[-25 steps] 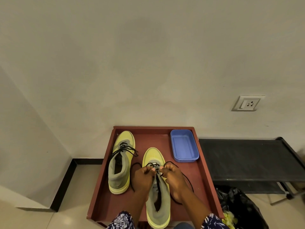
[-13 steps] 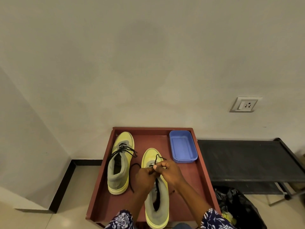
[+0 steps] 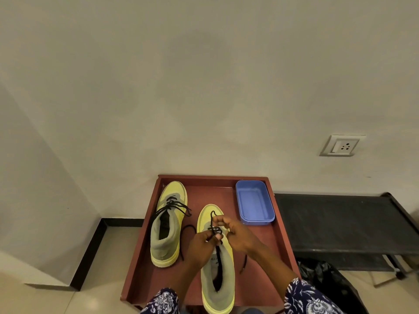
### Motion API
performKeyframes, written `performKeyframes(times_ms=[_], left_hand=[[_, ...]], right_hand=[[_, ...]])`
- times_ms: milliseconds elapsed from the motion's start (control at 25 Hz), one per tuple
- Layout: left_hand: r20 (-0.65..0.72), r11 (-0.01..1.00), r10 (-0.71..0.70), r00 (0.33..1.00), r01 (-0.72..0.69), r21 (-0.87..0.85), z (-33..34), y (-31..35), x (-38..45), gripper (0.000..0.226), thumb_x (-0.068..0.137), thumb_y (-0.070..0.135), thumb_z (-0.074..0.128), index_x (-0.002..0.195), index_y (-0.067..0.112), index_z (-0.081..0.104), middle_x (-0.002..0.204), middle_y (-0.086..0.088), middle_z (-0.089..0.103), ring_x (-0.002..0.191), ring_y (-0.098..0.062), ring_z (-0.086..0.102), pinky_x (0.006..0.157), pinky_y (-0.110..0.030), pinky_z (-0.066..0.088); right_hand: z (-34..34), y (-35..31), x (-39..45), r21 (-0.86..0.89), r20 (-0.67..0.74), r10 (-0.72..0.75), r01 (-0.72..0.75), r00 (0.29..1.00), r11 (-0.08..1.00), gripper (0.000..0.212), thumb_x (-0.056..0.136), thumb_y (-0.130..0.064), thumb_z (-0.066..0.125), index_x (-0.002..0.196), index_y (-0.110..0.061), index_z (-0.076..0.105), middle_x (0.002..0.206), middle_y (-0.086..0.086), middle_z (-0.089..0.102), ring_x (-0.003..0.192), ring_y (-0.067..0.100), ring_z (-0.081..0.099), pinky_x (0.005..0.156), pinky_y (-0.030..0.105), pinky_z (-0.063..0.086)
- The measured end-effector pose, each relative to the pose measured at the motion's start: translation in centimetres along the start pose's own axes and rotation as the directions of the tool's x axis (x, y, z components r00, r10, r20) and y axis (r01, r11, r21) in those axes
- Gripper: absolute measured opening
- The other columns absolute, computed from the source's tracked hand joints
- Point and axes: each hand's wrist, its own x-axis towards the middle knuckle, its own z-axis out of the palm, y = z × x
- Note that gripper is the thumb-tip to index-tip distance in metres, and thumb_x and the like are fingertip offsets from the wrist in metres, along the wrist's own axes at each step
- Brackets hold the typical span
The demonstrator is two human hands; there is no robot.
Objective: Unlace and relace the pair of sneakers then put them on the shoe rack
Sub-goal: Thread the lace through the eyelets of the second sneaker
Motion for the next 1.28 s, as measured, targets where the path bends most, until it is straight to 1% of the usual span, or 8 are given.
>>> performKeyframes(times_ms=[120, 280, 360, 440, 560, 760, 960, 1280], left_hand=[[0.017, 1.0, 0.02, 1.0, -0.02, -0.013, 0.0, -0.2, 0.2, 0.023, 0.077, 0.042, 0.052, 0.083, 0.028, 0.069, 0.09, -0.005, 0.073, 0.091, -0.021, 0.066, 0.086, -0.037, 0.049], [0.009, 1.0, 0.021, 1.0, -0.021, -0.014, -0.3, -0.6, 0.5, 0.027, 0.076, 0.042, 0.05, 0.074, 0.022, 0.067, 0.077, -0.005, 0.067, 0.073, -0.015, 0.058, 0.074, -0.036, 0.046], [-0.018, 0.997, -0.015, 1.0, 0.014, -0.079, -0.5, -0.7, 0.5, 0.025, 0.083, 0.033, 0.055, 0.07, 0.016, 0.067, 0.073, -0.01, 0.065, 0.072, -0.017, 0.056, 0.074, -0.041, 0.047], [-0.04, 0.988, -0.057, 0.998, 0.051, -0.145, -0.7, -0.5, 0.4, 0.026, 0.091, 0.016, 0.055, 0.067, 0.014, 0.066, 0.068, -0.006, 0.064, 0.07, -0.015, 0.057, 0.072, -0.031, 0.048], [-0.056, 0.975, -0.09, 0.994, 0.077, -0.209, -0.7, -0.1, 0.1, 0.028, 0.092, 0.008, 0.052, 0.067, 0.014, 0.065, 0.066, 0.001, 0.064, 0.068, -0.01, 0.058, 0.059, -0.01, 0.043], [-0.097, 0.952, -0.141, 0.985, 0.108, -0.287, -0.3, 0.1, 0.1, 0.033, 0.09, 0.008, 0.055, 0.06, 0.017, 0.064, 0.058, 0.005, 0.063, 0.063, -0.012, 0.053, 0.059, -0.023, 0.038], [-0.094, 0.919, -0.176, 0.98, 0.129, -0.373, -0.1, 0.8, -0.2, 0.02, 0.088, 0.004, 0.056, 0.075, 0.013, 0.067, 0.072, -0.003, 0.066, 0.072, -0.015, 0.06, 0.07, -0.023, 0.047], [-0.104, 0.846, -0.282, 0.954, 0.196, -0.495, -0.2, 0.9, -0.1, 0.01, 0.086, 0.001, 0.058, 0.082, 0.002, 0.068, 0.079, -0.015, 0.064, 0.073, -0.021, 0.057, 0.065, -0.026, 0.044]], right_hand=[[0.2, 0.2, 0.2, -0.081, 0.052, -0.03, 0.034, 0.998, 0.996, 0.049, 0.088, 0.011, 0.042, 0.131, -0.011, 0.045, 0.127, 0.007, 0.055, 0.12, 0.02, 0.051, 0.078, 0.0, 0.039], [0.4, 0.8, 0.3, -0.274, 0.009, -0.03, 0.032, 1.0, 0.961, 0.046, 0.091, -0.002, 0.047, 0.132, -0.024, 0.044, 0.123, 0.0, 0.059, 0.115, 0.02, 0.053, 0.095, 0.024, 0.043], [0.4, 1.3, 0.1, -0.349, -0.038, -0.033, 0.017, 0.999, 0.937, 0.041, 0.092, -0.009, 0.048, 0.129, -0.026, 0.046, 0.119, -0.001, 0.06, 0.111, 0.019, 0.053, 0.095, 0.031, 0.044], [0.3, 1.7, 0.0, -0.382, -0.064, -0.038, 0.011, 0.997, 0.924, 0.031, 0.093, -0.014, 0.048, 0.122, -0.025, 0.051, 0.114, -0.002, 0.061, 0.107, 0.021, 0.053, 0.091, 0.033, 0.045], [-0.1, 1.8, -0.3, -0.379, -0.077, -0.068, 0.034, 0.995, 0.925, 0.02, 0.093, -0.019, 0.049, 0.109, -0.018, 0.06, 0.104, -0.002, 0.061, 0.101, 0.021, 0.051, 0.084, 0.03, 0.04], [-1.1, 1.3, -0.9, -0.362, -0.096, -0.151, 0.107, 0.984, 0.926, 0.022, 0.093, -0.022, 0.052, 0.105, -0.012, 0.068, 0.078, -0.016, 0.045, 0.079, 0.006, 0.04, 0.063, 0.009, 0.028], [-1.2, 1.2, -1.9, -0.184, -0.079, -0.123, 0.107, 0.989, 0.977, 0.021, 0.091, -0.023, 0.057, 0.092, -0.009, 0.072, 0.07, -0.007, 0.056, 0.06, 0.002, 0.046, 0.057, 0.01, 0.032], [0.3, 2.4, -3.3, -0.284, -0.001, -0.121, 0.115, 0.993, 0.952, 0.027, 0.093, -0.022, 0.052, 0.117, -0.022, 0.065, 0.111, -0.002, 0.07, 0.074, -0.001, 0.059, 0.073, 0.014, 0.045]])
